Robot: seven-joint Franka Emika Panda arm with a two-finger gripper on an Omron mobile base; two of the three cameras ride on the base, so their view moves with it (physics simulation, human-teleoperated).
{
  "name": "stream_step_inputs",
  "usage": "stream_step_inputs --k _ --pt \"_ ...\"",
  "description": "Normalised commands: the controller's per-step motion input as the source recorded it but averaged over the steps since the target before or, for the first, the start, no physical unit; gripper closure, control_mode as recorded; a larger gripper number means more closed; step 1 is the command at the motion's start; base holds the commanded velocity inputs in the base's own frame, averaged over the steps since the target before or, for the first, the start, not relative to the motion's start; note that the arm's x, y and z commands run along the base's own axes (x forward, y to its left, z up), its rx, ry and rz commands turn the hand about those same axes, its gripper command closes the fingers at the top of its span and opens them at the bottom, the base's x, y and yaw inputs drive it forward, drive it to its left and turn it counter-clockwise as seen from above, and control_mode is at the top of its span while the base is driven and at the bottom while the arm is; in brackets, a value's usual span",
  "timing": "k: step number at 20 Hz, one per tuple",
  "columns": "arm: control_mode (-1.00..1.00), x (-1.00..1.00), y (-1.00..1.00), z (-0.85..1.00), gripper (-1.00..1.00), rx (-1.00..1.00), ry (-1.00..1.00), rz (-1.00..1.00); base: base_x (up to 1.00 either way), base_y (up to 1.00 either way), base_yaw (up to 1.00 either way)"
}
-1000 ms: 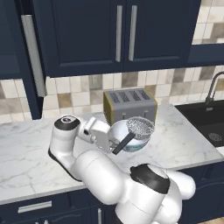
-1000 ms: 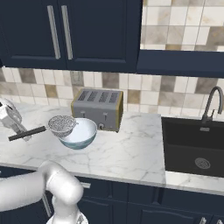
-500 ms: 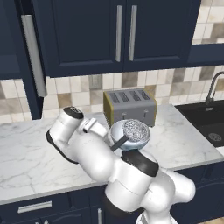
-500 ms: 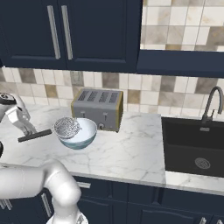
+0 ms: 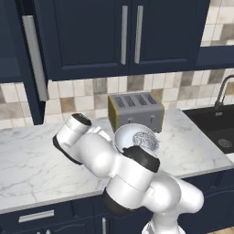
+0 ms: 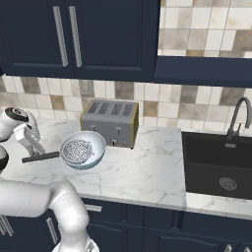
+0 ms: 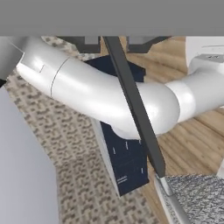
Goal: Open the cabinet and setup a tea strainer by placing it in the bowl upright.
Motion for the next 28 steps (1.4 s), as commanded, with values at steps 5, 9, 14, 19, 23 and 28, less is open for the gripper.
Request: stream_step_inputs --k 5,9,14,19,23,28 --pt "-1.00 0.25 -0.08 0.00 1.00 -0.03 0.08 -0.05 0.00 0.00 0.00" --pt "-1.00 0.32 -0.04 0.02 1.00 -0.06 0.00 0.00 0.00 0.00 0.00" --pt "-1.00 0.28 0.00 0.00 1.00 -0.07 0.03 0.00 0.00 0.00 0.00" --pt "-1.00 0.31 0.01 -0.09 1.00 -0.07 0.11 0.00 0.00 0.00 0.00" --pt "-1.00 0.27 0.04 -0.15 1.00 -0.02 0.11 0.00 0.00 0.00 0.00" --pt "-1.00 0.06 0.00 -0.14 1.00 0.00 0.01 0.00 0.00 0.00 0.00"
